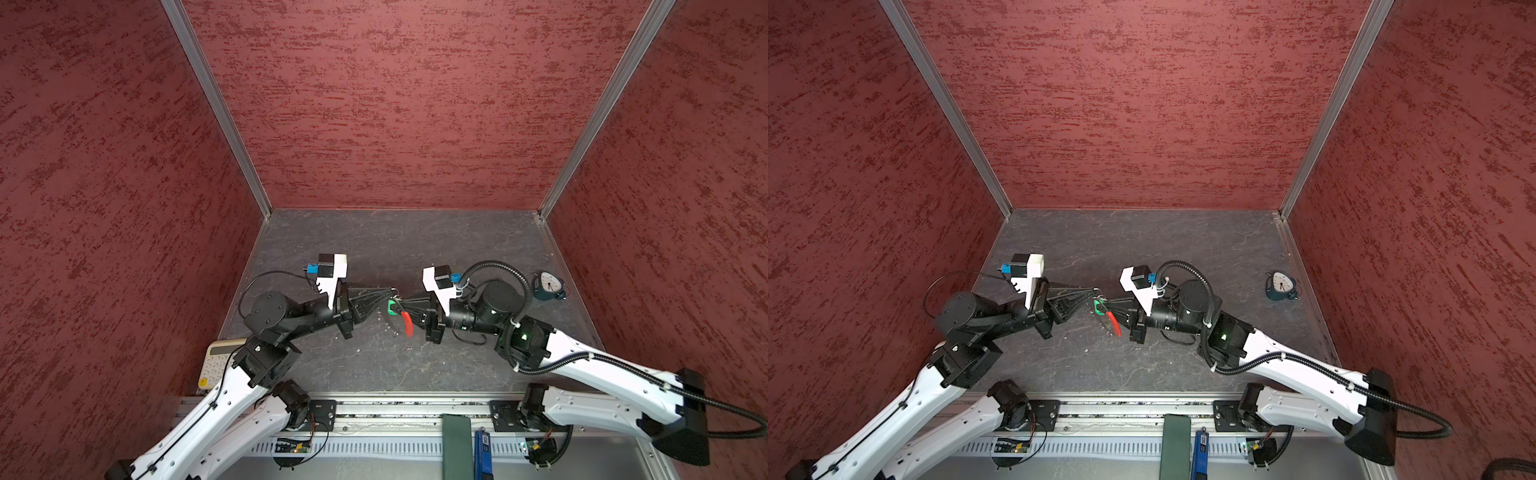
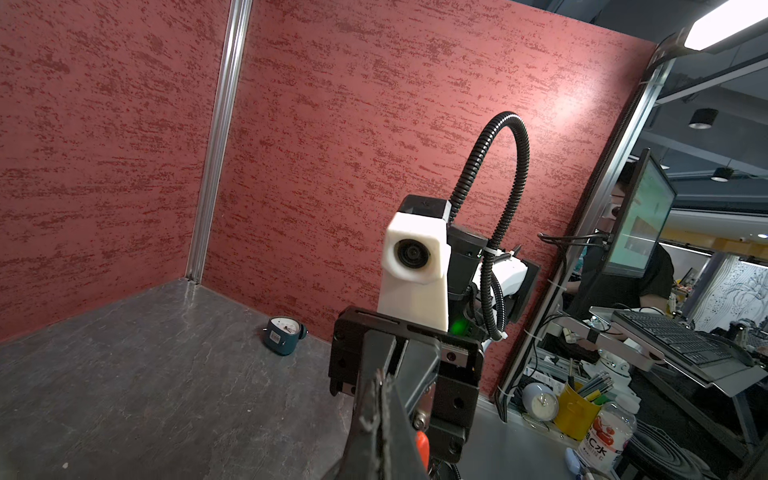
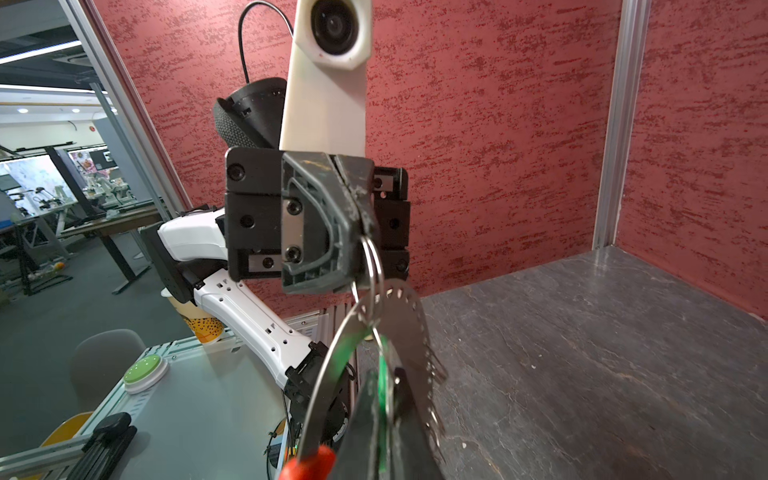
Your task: Remove the keys from the keyring
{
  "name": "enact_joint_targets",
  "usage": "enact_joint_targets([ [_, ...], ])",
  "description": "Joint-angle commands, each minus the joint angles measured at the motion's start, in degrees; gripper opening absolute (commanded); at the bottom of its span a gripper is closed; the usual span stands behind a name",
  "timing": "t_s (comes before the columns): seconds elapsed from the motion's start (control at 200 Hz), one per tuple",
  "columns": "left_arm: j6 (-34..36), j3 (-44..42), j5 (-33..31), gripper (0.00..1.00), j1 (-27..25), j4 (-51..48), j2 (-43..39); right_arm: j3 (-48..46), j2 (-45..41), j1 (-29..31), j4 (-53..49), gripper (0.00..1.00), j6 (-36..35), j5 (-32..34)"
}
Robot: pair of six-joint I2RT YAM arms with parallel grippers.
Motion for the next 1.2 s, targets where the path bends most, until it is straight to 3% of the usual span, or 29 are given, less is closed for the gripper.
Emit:
enact_joint_targets([
  [0.0, -0.54, 0.85, 0.32, 0.00, 1.23, 4.78, -0.47, -0.80, -0.24, 0.97, -4.15, 0.00, -1.25, 0.12],
  [0.08, -0.36, 0.91, 2.00, 0.00, 2.02, 3.83, -0.76, 0.36, -1.58, 0.93, -7.69, 0.10, -2.62, 0.06],
  [0.21, 0.68, 1.29, 3.28, 0.00, 2.34, 1.32, -1.32, 2.09, -4.35, 0.21, -13.04, 0.40, -5.19, 1.38],
  [0.461, 1.36, 0.94, 4.81, 0.00, 2.34, 0.15, -1.82, 3.44, -8.58, -4.10, -12.16, 0.54, -5.42, -1.41],
  [0.812, -0.01, 0.47, 6.99, 0.00, 2.28, 2.47, -0.38, 6.27, -3.57, -6.64, 1.24, 0.56, 1.48, -14.21],
  [1.192, -0.71, -0.11, 8.80, 0.00, 2.15, 3.99, -0.09, 4.54, -0.49, -7.74, 7.49, 0.41, 6.36, -17.61],
])
